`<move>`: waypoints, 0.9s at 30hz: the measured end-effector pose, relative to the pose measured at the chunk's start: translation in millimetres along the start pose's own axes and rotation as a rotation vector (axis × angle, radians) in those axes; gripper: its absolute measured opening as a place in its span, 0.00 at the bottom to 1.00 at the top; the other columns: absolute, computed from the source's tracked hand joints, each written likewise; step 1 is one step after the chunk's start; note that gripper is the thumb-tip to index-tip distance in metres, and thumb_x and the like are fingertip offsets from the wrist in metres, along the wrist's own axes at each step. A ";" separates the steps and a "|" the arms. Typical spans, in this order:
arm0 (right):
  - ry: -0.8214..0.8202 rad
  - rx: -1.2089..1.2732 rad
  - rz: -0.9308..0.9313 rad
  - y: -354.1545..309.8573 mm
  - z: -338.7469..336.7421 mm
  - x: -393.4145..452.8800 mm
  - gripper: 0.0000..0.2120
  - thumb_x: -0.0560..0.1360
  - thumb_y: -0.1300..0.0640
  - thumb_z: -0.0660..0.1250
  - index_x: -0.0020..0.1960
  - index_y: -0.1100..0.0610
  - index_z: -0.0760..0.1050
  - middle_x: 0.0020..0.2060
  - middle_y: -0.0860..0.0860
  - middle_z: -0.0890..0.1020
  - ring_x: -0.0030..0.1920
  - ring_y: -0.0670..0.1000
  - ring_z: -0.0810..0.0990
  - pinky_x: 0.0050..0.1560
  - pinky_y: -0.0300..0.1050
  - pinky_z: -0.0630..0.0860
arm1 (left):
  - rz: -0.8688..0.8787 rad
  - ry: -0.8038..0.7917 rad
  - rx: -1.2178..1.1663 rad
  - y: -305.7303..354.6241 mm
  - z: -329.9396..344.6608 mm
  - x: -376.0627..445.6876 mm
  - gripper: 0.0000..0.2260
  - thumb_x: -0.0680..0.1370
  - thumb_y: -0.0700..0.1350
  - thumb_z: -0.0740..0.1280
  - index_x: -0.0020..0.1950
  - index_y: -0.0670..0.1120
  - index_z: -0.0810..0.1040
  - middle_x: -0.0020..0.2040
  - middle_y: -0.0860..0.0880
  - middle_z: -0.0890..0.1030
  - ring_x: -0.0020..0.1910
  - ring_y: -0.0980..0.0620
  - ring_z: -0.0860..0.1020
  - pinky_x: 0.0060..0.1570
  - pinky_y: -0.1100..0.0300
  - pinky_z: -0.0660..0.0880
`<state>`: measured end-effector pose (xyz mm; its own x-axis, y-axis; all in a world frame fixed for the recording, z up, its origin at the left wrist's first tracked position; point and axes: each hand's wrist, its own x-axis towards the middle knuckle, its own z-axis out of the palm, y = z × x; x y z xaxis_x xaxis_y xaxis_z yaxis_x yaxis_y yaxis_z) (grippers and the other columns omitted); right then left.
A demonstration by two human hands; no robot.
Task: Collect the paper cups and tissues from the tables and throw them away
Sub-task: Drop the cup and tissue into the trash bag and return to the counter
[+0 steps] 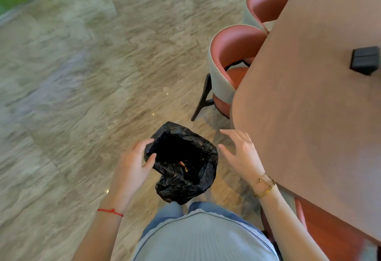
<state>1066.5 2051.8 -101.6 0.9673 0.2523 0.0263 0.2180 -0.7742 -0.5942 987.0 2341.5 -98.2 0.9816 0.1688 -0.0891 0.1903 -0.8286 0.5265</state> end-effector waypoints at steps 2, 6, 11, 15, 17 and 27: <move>0.056 -0.002 0.040 -3.4 -6.7 -17.2 0.18 0.76 0.49 0.65 0.66 0.48 0.71 0.58 0.44 0.76 0.59 0.43 0.69 0.60 0.38 0.67 | 0.058 -0.006 0.011 4.7 -3.2 -1.0 0.18 0.78 0.49 0.66 0.68 0.52 0.71 0.26 0.56 0.65 0.17 0.55 0.63 0.17 0.64 0.59; 0.154 -0.028 0.137 -15.4 -10.1 -66.1 0.18 0.76 0.50 0.65 0.65 0.48 0.71 0.56 0.45 0.76 0.58 0.46 0.70 0.59 0.43 0.70 | 0.170 -0.054 0.064 10.4 -13.3 -6.9 0.18 0.79 0.52 0.64 0.68 0.56 0.70 0.42 0.60 0.76 0.19 0.56 0.63 0.18 0.66 0.59; 0.260 -0.035 0.317 -39.1 -2.5 -146.5 0.19 0.76 0.50 0.66 0.66 0.49 0.72 0.59 0.46 0.77 0.62 0.47 0.70 0.62 0.39 0.66 | 0.348 -0.133 0.085 15.9 -21.5 -24.5 0.17 0.79 0.52 0.65 0.67 0.56 0.71 0.63 0.56 0.77 0.27 0.54 0.73 0.23 0.69 0.62; 0.349 -0.011 0.468 -54.0 1.2 -220.2 0.19 0.75 0.51 0.67 0.65 0.51 0.73 0.59 0.47 0.77 0.63 0.47 0.71 0.63 0.40 0.68 | 0.539 -0.189 0.046 27.1 -12.2 -41.3 0.17 0.77 0.49 0.67 0.66 0.53 0.74 0.59 0.53 0.79 0.47 0.50 0.80 0.44 0.60 0.75; 0.392 -0.019 0.548 -59.2 0.3 -257.1 0.19 0.75 0.52 0.69 0.64 0.52 0.74 0.59 0.48 0.78 0.62 0.48 0.71 0.62 0.39 0.67 | 0.615 -0.241 0.013 38.1 -3.8 -51.1 0.17 0.77 0.48 0.68 0.66 0.51 0.74 0.62 0.54 0.78 0.59 0.53 0.77 0.58 0.61 0.72; 0.725 -0.020 0.913 -66.9 -8.8 -424.1 0.18 0.73 0.57 0.72 0.62 0.53 0.75 0.57 0.46 0.79 0.61 0.50 0.72 0.62 0.35 0.64 | 1.003 -0.547 -0.041 149.1 50.0 -131.8 0.18 0.78 0.48 0.66 0.68 0.51 0.72 0.64 0.56 0.75 0.65 0.57 0.72 0.63 0.63 0.67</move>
<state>642.9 1991.5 -65.9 0.6114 -0.7896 0.0528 -0.6018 -0.5072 -0.6169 886.8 2169.0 -50.3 0.5679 -0.8223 0.0362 -0.6735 -0.4390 0.5947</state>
